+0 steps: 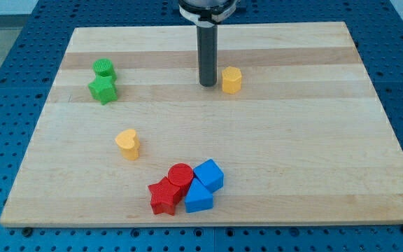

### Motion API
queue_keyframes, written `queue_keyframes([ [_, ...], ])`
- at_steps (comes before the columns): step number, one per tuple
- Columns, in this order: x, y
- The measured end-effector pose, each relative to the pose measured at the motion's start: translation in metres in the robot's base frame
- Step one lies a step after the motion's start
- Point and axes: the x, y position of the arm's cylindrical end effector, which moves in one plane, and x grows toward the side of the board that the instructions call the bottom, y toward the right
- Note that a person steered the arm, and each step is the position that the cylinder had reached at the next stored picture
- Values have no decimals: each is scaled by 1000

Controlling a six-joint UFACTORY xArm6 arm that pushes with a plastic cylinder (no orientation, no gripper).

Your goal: Keep yellow heart in between yellow hexagon and green star

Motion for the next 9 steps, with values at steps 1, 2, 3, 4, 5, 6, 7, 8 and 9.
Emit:
queue_keyframes([
  [1, 1, 25],
  [2, 4, 77],
  [3, 4, 131],
  [4, 4, 141],
  [5, 4, 141],
  [6, 4, 159],
  [7, 4, 187],
  [8, 4, 188],
  [9, 4, 188],
])
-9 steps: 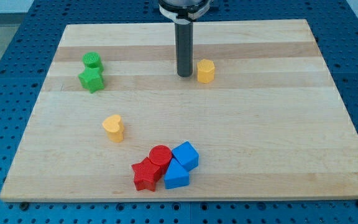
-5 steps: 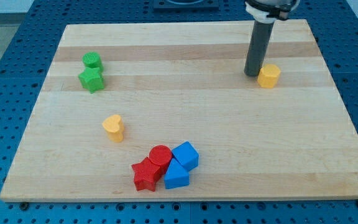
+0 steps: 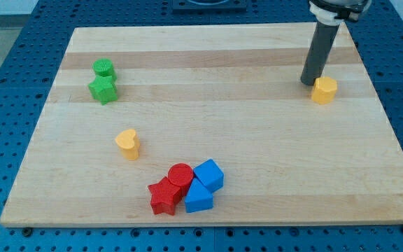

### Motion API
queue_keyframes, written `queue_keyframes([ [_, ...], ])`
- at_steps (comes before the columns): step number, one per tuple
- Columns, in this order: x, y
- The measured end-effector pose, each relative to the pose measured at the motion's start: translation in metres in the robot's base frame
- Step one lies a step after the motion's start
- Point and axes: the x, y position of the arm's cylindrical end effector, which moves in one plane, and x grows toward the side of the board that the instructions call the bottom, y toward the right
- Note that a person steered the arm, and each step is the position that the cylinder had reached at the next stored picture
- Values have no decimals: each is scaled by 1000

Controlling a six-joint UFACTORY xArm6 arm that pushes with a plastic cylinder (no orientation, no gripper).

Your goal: Keep yellow heart in between yellow hexagon and green star

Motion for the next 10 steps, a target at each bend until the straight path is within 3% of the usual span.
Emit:
queue_keyframes([
  [3, 35, -209],
  [5, 75, -289],
  [8, 92, -381],
  [9, 182, -387],
  [10, 193, -387],
])
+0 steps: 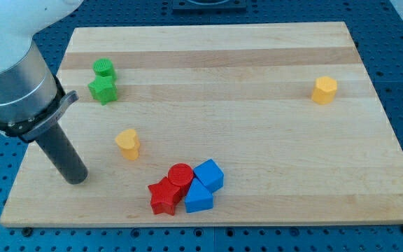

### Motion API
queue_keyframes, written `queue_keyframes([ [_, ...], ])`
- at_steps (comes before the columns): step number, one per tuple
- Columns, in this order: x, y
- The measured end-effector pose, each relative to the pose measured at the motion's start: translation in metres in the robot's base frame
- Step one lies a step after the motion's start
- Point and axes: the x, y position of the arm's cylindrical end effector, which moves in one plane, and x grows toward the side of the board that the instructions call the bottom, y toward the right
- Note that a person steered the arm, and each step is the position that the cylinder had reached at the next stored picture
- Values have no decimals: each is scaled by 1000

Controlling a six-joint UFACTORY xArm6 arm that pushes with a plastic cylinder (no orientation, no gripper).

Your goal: Keep yellow heart in between yellow hexagon and green star

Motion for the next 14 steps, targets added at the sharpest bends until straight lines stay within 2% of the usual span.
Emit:
queue_keyframes([
  [1, -2, 16],
  [2, -21, 59],
  [3, -59, 101],
  [4, -128, 125],
  [5, -148, 128],
  [6, -115, 116],
  [7, -59, 106],
  [8, -35, 101],
  [9, -68, 69],
  [11, -79, 67],
  [12, -124, 109],
  [13, -189, 165],
  [14, -192, 171],
])
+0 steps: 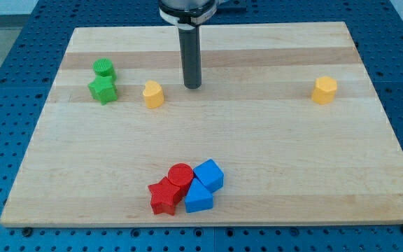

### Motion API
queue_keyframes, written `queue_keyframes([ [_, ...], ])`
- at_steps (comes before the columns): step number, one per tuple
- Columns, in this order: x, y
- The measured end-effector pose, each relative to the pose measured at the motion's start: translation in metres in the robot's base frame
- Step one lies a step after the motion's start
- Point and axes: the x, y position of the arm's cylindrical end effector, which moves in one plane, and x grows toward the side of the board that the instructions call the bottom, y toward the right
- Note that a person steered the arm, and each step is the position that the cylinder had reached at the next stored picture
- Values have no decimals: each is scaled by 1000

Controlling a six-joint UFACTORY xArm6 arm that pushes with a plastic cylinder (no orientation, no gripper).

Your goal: Keep yellow heart in between yellow hexagon and green star

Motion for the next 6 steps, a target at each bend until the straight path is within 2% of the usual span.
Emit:
queue_keyframes([
  [1, 20, 0],
  [2, 95, -8],
  [3, 148, -44],
  [4, 150, -83],
  [5, 134, -104],
  [6, 83, -106],
])
